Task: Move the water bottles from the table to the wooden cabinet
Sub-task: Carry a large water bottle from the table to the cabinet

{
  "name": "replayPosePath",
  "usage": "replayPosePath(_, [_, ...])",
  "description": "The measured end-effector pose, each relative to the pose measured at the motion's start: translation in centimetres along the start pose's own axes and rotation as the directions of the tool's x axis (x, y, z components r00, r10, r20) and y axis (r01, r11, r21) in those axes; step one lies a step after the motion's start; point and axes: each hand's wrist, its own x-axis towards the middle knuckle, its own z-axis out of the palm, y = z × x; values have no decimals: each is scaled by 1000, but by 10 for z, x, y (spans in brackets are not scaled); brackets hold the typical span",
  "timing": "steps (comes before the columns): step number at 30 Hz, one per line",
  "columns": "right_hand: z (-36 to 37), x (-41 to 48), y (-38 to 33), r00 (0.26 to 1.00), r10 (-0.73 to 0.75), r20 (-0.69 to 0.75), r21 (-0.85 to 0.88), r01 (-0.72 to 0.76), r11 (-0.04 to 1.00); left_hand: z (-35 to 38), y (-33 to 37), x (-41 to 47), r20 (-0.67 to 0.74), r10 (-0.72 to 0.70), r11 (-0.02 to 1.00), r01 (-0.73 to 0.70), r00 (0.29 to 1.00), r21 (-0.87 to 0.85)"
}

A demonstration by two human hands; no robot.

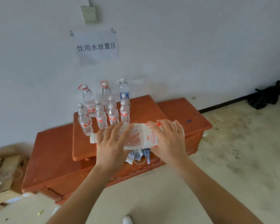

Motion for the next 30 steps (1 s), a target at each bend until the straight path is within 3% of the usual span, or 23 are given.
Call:
replayPosePath(9, [79, 143, 69, 994, 106, -30, -36, -107, 994, 92, -61, 172, -30, 137, 990, -138, 990, -24])
replayPosePath(13, [133, 190, 121, 993, 107, -50, -6, -107, 994, 149, -72, 233, 57, 146, 989, -148, 988, 23])
replayPosePath(15, [164, 210, 149, 993, 113, -47, 12, -112, 994, 174, -76, 261, 163, 62, 994, -76, 985, 81])
replayPosePath(18, [209, 243, 192, 991, 137, 6, 30, -137, 990, 201, -91, 303, 282, -198, 976, 163, 939, 143])
replayPosePath(20, [240, 270, 226, 987, 147, 62, 53, -151, 987, 222, -100, 338, 372, -389, 920, 371, 843, 122])
replayPosePath(22, [268, 292, 253, 989, 122, 84, 93, -130, 987, 240, -107, 364, 460, -508, 812, 583, 728, -26])
replayPosePath(24, [301, 313, 280, 989, 91, 114, 134, -107, 985, 270, -114, 385, 527, -575, 643, 744, 626, -182])
replayPosePath(26, [318, 317, 289, 987, 74, 142, 136, -93, 986, 287, -114, 391, 569, -585, 508, 808, 577, -298])
replayPosePath(28, [348, 323, 301, 973, 71, 220, 165, -109, 980, 321, -119, 396, 598, -600, 450, 842, 532, -298])
replayPosePath(30, [370, 320, 307, 957, 60, 285, 196, -119, 973, 340, -120, 399, 598, -610, 455, 848, 520, -272])
